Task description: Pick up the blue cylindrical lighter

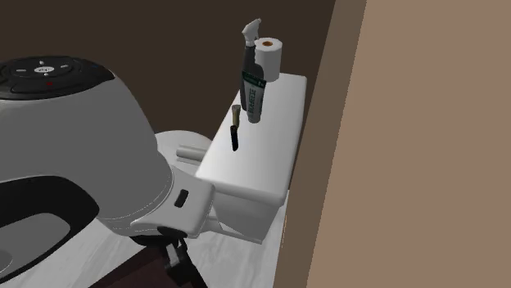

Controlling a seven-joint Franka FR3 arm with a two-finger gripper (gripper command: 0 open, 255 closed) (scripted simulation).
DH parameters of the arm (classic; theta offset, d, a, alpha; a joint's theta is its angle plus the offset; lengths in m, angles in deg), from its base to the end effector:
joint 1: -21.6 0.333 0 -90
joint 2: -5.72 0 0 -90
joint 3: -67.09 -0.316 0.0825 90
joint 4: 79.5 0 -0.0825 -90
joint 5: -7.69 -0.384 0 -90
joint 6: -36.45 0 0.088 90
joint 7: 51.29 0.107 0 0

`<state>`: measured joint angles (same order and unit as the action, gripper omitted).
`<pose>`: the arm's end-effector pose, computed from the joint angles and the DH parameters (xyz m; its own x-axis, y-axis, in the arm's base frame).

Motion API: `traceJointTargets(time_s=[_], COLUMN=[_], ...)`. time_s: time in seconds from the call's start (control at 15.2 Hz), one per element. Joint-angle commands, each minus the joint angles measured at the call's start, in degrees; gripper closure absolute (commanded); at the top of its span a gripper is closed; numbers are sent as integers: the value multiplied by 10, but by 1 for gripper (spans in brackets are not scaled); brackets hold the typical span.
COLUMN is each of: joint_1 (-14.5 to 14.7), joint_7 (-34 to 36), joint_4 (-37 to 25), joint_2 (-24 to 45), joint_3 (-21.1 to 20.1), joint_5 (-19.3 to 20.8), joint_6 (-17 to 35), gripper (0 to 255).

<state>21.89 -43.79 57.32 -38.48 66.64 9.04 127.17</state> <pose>0.3106 0.0021 0.5721 0.9924 -0.1198 -0.0291 -0.1188 -0.9924 0.0331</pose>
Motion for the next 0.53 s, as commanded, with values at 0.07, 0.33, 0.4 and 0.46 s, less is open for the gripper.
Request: traceJointTargets(time_s=[0.07, 0.33, 0.4, 0.46], joint_1=[1, 0, 0, 0], joint_7=[15, 76, 91, 106], joint_4=[-15, -84, -102, -122], joint_2=[19, 97, 116, 136], joint_3=[-9, -41, -49, -56], joint_5=[-7, -29, -33, -36], joint_6=[4, 16, 18, 19], gripper=[0, 0, 0, 0])
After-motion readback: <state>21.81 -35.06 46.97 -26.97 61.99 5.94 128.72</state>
